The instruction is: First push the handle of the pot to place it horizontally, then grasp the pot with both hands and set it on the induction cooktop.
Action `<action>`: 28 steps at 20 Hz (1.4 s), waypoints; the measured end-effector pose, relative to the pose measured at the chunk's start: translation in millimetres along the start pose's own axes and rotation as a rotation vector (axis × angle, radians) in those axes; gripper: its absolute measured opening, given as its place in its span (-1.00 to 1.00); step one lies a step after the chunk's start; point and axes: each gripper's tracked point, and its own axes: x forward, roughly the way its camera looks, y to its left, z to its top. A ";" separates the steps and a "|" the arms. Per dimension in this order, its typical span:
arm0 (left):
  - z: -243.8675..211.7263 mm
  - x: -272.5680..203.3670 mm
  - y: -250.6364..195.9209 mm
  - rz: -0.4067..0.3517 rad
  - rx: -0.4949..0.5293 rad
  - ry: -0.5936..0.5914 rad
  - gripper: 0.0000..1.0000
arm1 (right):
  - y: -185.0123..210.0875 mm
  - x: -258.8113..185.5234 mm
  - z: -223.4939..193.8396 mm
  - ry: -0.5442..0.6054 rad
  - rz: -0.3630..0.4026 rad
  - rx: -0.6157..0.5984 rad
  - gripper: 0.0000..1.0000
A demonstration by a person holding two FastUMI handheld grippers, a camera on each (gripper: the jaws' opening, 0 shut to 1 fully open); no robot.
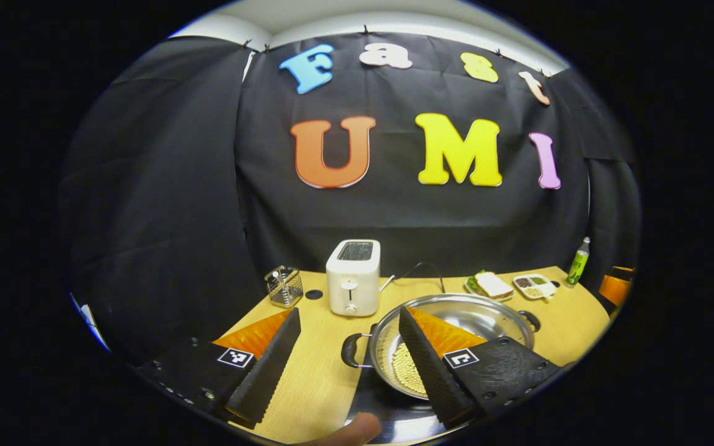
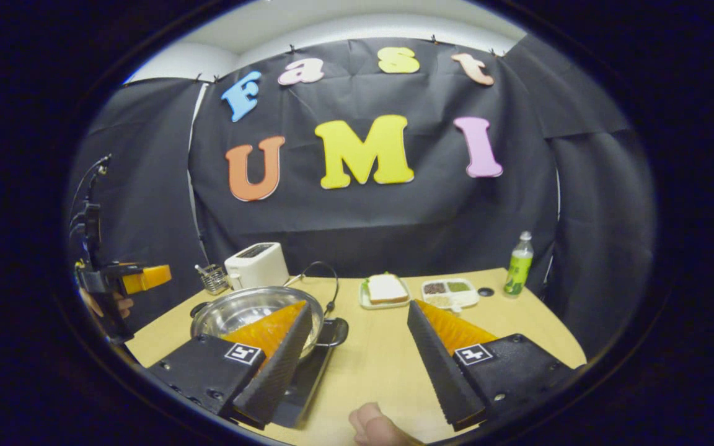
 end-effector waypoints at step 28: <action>24.7 -257.8 -114.9 -0.096 -0.041 -0.256 0.90 | -116.6 -281.2 54.6 -0.302 -0.120 0.026 0.90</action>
